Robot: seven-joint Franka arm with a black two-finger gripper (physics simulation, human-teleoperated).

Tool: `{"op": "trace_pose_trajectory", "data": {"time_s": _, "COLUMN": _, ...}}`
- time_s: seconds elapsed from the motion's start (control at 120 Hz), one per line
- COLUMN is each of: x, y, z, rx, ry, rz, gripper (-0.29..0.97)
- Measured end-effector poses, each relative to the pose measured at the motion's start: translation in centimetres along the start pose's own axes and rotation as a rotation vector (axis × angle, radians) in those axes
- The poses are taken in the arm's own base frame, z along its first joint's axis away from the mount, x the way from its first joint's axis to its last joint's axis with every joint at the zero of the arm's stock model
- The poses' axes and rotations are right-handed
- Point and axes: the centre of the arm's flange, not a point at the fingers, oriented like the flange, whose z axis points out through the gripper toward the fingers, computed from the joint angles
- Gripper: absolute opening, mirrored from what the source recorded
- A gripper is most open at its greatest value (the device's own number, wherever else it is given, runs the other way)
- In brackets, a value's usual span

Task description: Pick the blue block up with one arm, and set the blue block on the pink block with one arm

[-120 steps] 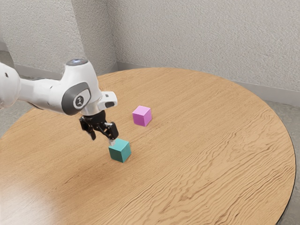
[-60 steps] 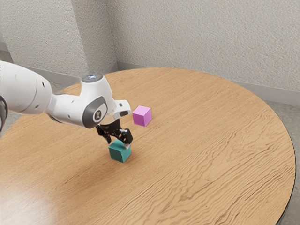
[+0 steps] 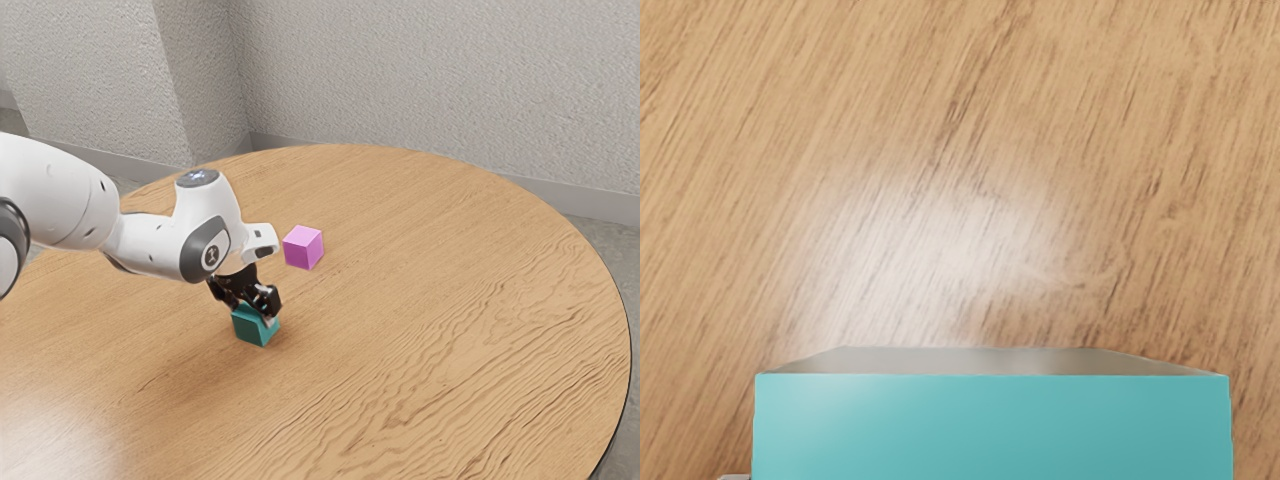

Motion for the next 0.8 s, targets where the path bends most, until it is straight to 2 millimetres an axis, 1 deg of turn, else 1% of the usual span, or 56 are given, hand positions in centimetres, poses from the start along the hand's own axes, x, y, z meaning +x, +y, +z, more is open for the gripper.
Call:
{"op": "trace_pose_trajectory", "data": {"time_s": 0.175, "x": 0.0, "y": 0.0, "z": 0.1, "rx": 0.000, "ry": 0.001, "rz": 0.002, "gripper": 0.38}}
{"op": "trace_pose_trajectory", "data": {"time_s": 0.233, "x": 0.7, "y": 0.1, "z": -0.9, "rx": 0.000, "ry": 0.020, "rz": 0.005, "gripper": 0.35}}
{"op": "trace_pose_trajectory", "data": {"time_s": 0.317, "x": 3.3, "y": -0.3, "z": -4.3, "rx": 0.000, "ry": 0.068, "rz": 0.000, "gripper": 0.35}}
{"op": "trace_pose_trajectory", "data": {"time_s": 0.4, "x": 6.7, "y": -1.1, "z": -8.2, "rx": 0.005, "ry": 0.110, "rz": -0.008, "gripper": 0.35}}
{"op": "trace_pose_trajectory", "data": {"time_s": 0.442, "x": 8.2, "y": -1.6, "z": -9.4, "rx": 0.009, "ry": 0.118, "rz": -0.013, "gripper": 0.36}}
{"op": "trace_pose_trajectory", "data": {"time_s": 0.5, "x": 10.5, "y": -1.7, "z": -10.5, "rx": 0.013, "ry": 0.126, "rz": -0.009, "gripper": 0.37}}
{"op": "trace_pose_trajectory", "data": {"time_s": 0.575, "x": 12.9, "y": -1.5, "z": -10.8, "rx": 0.016, "ry": 0.127, "rz": -0.001, "gripper": 0.38}}
{"op": "trace_pose_trajectory", "data": {"time_s": 0.658, "x": 15.3, "y": -2.5, "z": -10.1, "rx": 0.009, "ry": 0.132, "rz": 0.004, "gripper": 0.38}}
{"op": "trace_pose_trajectory", "data": {"time_s": 0.7, "x": 16.3, "y": -2.8, "z": -9.6, "rx": 0.004, "ry": 0.133, "rz": 0.009, "gripper": 0.38}}
{"op": "trace_pose_trajectory", "data": {"time_s": 0.8, "x": 17.9, "y": -2.1, "z": -8.6, "rx": -0.003, "ry": 0.139, "rz": 0.032, "gripper": 0.38}}
